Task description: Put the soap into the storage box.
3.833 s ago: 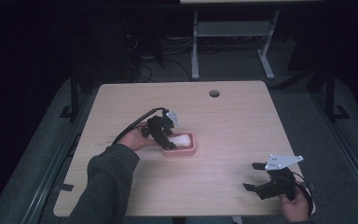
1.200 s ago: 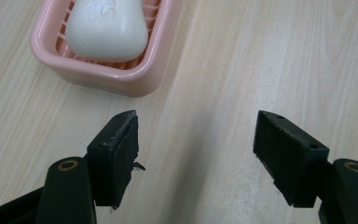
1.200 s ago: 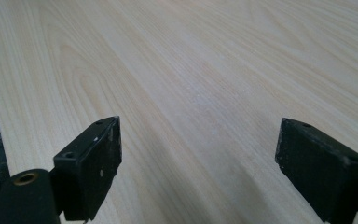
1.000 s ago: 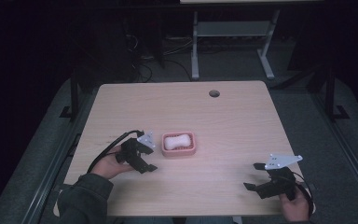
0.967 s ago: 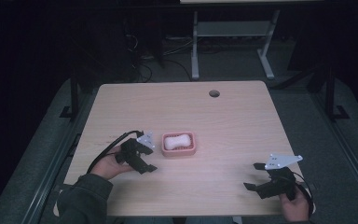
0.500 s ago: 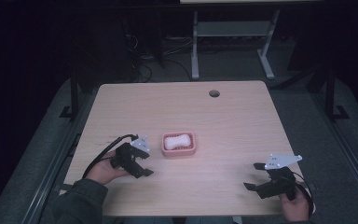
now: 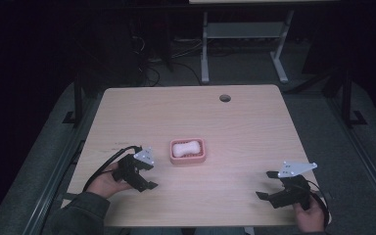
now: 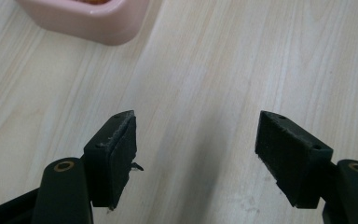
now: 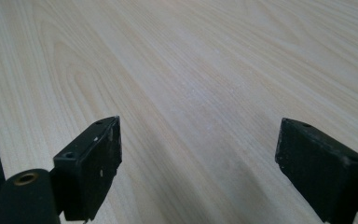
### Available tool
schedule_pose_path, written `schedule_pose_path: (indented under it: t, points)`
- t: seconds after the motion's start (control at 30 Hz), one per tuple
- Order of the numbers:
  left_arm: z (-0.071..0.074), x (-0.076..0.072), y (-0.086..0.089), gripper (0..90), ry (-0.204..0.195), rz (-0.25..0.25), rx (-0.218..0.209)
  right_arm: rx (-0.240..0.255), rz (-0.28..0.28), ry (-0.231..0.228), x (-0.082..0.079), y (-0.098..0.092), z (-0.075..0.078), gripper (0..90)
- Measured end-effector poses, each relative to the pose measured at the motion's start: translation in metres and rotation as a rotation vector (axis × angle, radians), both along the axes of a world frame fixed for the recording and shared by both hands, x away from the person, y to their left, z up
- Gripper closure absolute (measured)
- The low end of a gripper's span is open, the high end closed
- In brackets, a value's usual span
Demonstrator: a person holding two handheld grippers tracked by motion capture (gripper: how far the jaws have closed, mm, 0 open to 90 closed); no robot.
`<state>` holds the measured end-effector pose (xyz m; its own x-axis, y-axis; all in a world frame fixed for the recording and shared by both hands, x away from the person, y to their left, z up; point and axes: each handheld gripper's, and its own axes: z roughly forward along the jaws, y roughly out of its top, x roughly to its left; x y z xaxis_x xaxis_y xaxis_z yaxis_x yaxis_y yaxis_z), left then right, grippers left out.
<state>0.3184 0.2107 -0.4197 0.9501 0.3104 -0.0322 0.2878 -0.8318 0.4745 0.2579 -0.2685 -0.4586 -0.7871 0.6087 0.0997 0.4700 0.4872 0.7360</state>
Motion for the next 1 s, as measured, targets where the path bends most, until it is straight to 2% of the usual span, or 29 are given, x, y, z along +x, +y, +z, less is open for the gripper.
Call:
schedule_pose_path:
  t: [0.3,0.6,0.63,0.7,0.73,0.87,0.9,1.0]
  points:
    - [-0.004,-0.007,0.01,28.5,0.006,0.018,-0.006,-0.003,-0.004,0.005,0.0,0.001,0.0,14.2]
    - [-0.003,-0.014,0.019,28.8,-0.011,0.03,-0.018,-0.009,-0.001,-0.002,0.0,0.001,0.0,14.2]
    - [-0.003,-0.015,0.02,28.8,-0.003,0.039,-0.02,-0.009,-0.002,-0.001,-0.001,0.001,0.001,14.2]
    - [-0.003,-0.016,0.023,28.6,-0.01,0.034,-0.012,-0.009,-0.001,-0.002,-0.001,0.001,0.0,14.1]
    - [-0.003,-0.017,0.023,28.6,-0.011,0.045,-0.024,-0.009,-0.003,-0.001,-0.001,0.001,0.001,14.2]
    - [-0.004,-0.019,0.028,28.1,-0.018,0.044,-0.007,-0.01,-0.003,0.001,-0.001,0.001,0.001,14.2]
    - [-0.005,-0.02,0.029,28.0,-0.013,0.062,-0.024,-0.012,-0.002,-0.002,-0.001,0.001,0.0,14.2]
    - [-0.007,-0.022,0.032,28.0,-0.018,0.064,-0.026,-0.01,-0.006,-0.001,-0.001,0.001,0.001,14.2]
